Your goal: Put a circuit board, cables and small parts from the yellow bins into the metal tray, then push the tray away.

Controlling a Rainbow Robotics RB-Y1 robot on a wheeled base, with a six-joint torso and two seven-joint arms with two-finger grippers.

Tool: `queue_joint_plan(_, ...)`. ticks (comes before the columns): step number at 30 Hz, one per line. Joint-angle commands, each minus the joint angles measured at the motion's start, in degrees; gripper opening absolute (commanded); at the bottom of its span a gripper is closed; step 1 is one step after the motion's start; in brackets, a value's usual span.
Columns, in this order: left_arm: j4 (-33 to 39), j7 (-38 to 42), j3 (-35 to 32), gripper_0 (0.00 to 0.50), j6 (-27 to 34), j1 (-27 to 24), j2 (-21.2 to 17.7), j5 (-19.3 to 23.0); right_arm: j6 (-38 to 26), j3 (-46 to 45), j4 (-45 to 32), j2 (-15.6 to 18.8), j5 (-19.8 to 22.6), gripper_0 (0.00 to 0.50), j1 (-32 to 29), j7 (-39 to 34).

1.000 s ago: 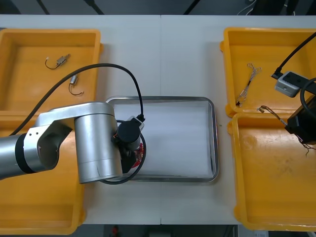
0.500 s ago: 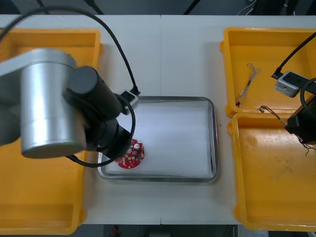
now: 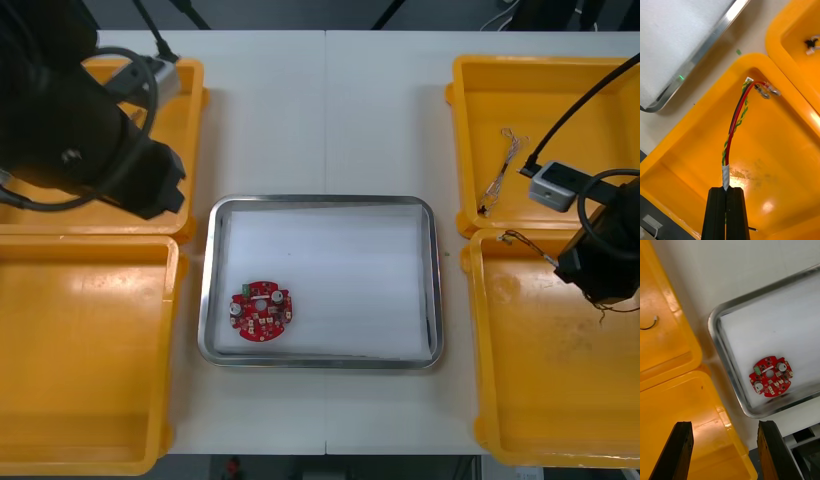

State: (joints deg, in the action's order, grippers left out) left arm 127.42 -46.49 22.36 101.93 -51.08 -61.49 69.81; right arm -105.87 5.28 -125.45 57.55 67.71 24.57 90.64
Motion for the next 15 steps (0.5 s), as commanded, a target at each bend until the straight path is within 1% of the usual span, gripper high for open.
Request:
queue_joint_plan(1,-3.4,-1.3,-5.9,0.5,1.9,-2.4,-4.3,0.8,0.8,7.2,-2.6,-0.4,0.4,0.0,7.0,-1.3)
queue_joint_plan(5,-7.7,-2.5,-8.8,0.5,1.6,-2.4,-5.5,-1.3,3.6,12.2,-3.9,-0.4,-0.2,0.0,10.3,-1.1)
queue_joint_plan(9,-13.7,-7.5,-10.8,0.5,-0.5,-2.4,-5.7,-3.2,6.3,17.4,-4.5,-1.2,-1.0,0.0,13.1,-0.6)
queue_joint_plan(12,-19.0,-12.1,-11.1,0.5,-3.4,-2.4,-6.0,-5.1,7.4,22.1,-5.2,-2.6,-2.4,0.0,16.1,-0.1)
queue_joint_plan(15,-22.9,-15.6,-11.1,0.5,-6.1,-2.4,-6.0,-6.7,7.4,26.1,-5.2,-4.4,-3.5,0.0,18.9,0.2)
